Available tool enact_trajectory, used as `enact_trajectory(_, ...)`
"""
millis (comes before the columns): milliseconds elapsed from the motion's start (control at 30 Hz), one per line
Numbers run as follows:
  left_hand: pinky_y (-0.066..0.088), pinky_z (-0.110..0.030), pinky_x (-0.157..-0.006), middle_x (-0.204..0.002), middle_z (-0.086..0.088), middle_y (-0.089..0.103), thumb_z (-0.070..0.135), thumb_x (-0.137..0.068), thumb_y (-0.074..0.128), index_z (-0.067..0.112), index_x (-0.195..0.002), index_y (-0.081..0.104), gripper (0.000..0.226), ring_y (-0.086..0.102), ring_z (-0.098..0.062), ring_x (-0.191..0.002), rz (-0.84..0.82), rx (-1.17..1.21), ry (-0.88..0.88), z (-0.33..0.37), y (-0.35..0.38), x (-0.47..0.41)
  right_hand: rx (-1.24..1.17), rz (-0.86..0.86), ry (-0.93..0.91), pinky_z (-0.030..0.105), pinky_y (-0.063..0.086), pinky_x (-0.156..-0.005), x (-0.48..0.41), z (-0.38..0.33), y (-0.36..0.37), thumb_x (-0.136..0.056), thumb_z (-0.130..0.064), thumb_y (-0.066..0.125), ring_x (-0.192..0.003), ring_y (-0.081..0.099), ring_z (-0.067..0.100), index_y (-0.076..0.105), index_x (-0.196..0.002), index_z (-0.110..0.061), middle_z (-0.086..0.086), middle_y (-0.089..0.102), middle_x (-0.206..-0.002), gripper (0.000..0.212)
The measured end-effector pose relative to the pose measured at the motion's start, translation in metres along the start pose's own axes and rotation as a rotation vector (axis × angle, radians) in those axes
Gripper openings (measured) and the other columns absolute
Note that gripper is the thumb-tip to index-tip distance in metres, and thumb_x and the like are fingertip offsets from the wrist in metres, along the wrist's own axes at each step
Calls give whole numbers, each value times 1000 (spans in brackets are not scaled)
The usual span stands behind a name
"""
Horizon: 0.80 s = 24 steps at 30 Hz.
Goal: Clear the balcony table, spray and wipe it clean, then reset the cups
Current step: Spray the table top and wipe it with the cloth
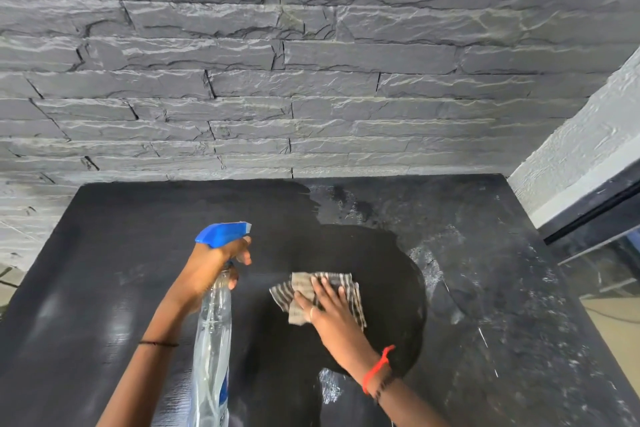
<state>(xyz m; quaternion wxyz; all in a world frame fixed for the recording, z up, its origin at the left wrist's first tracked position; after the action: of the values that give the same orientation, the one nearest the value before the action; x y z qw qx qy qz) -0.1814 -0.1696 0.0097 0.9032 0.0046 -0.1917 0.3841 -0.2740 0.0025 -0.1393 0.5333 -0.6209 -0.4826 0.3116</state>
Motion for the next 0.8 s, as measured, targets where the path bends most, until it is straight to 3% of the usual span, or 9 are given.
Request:
enact_trajectory(100, 36, -24, -40, -68, 2, 61, 18, -66, 61, 0, -82, 57, 24, 41, -23, -45, -2, 13, -7, 3, 4, -8, 22, -16, 34, 41, 28, -109, 35, 28, 8, -69, -16, 35, -126, 51, 23, 50, -129, -36, 7, 55, -135, 65)
enact_trajectory(200, 36, -23, -41, -67, 4, 61, 17, -64, 61, 1, -80, 57, 23, 41, -24, -47, 5, 21, -9, 4, 10, -16, 61, 6, 125, 33, 7, -111, 43, 74, -4, -73, -18, 39, -130, 39, 23, 44, -132, -34, 10, 54, -135, 61)
enact_trajectory(267, 36, -24, -41, -66, 4, 61, 16, -66, 61, 2, -81, 57, 21, 41, -25, -49, 6, 33, 1, 6, 13, -19, 68, 61, 162, 31, 12, -113, 32, 107, -18, -72, -13, 57, -129, 41, 27, 45, -132, -32, 14, 55, -134, 64)
enact_trajectory(333, 36, -25, -40, -65, 4, 60, 14, -69, 62, 3, -82, 55, 18, 42, -25, -51, 7, 35, 13, 9, 15, -24, 56, 78, 227, 32, 28, -108, 6, 139, -37, -56, -3, 81, -121, 53, 34, 57, -127, -25, 19, 58, -128, 79)
enact_trajectory(367, 36, -25, -40, -65, 3, 60, 12, -72, 62, 2, -81, 55, 16, 42, -24, -50, 9, 35, 15, 10, 17, -25, 58, 81, 255, 35, 31, -104, -11, 151, -48, -53, 0, 84, -120, 54, 37, 59, -127, -22, 21, 57, -128, 80)
enact_trajectory(467, 36, -25, -40, -70, -3, 59, 9, -77, 62, 2, -82, 55, 11, 42, -20, -45, 15, 41, 2, 12, 22, -26, 6, 35, 286, 42, 16, -118, -62, 160, -66, -88, 1, 51, -142, 20, 38, 32, -146, -21, 24, 24, -151, 65)
enact_trajectory(533, 36, -26, -40, -70, -4, 60, 15, -72, 64, 2, -82, 56, 18, 41, -20, -43, 19, 31, -5, 14, 25, -26, -53, 7, 291, 45, 12, -118, -93, 148, -63, -94, -3, 38, -145, 7, 35, 23, -149, -25, 21, 11, -156, 61)
enact_trajectory(733, 36, -26, -38, -72, -3, 59, 17, -62, 61, 1, -78, 57, 23, 43, -23, -47, 27, 33, 18, 27, 25, -39, -67, -33, 112, 49, 4, -118, -112, 60, -45, -97, -14, 33, -145, 1, 34, 27, -147, -28, 18, 8, -157, 52)
enact_trajectory(800, 37, -25, -39, -74, -5, 59, 17, -63, 60, 0, -81, 57, 25, 44, -23, -48, 26, 35, 31, 31, 26, -44, -77, -10, 55, 50, 7, -117, -91, 40, -37, -93, -16, 27, -145, 9, 35, 33, -145, -28, 18, 14, -156, 54)
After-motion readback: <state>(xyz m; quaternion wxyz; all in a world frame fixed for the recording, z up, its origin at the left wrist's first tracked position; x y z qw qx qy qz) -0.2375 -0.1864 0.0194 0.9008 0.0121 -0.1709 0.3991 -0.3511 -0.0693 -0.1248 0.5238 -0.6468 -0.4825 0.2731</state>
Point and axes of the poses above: each hand's wrist, its own x-axis away from the middle knuckle, its own y-axis out of the palm, z = x × y, the point moved 8 cm from there along -x, towards the middle knuckle
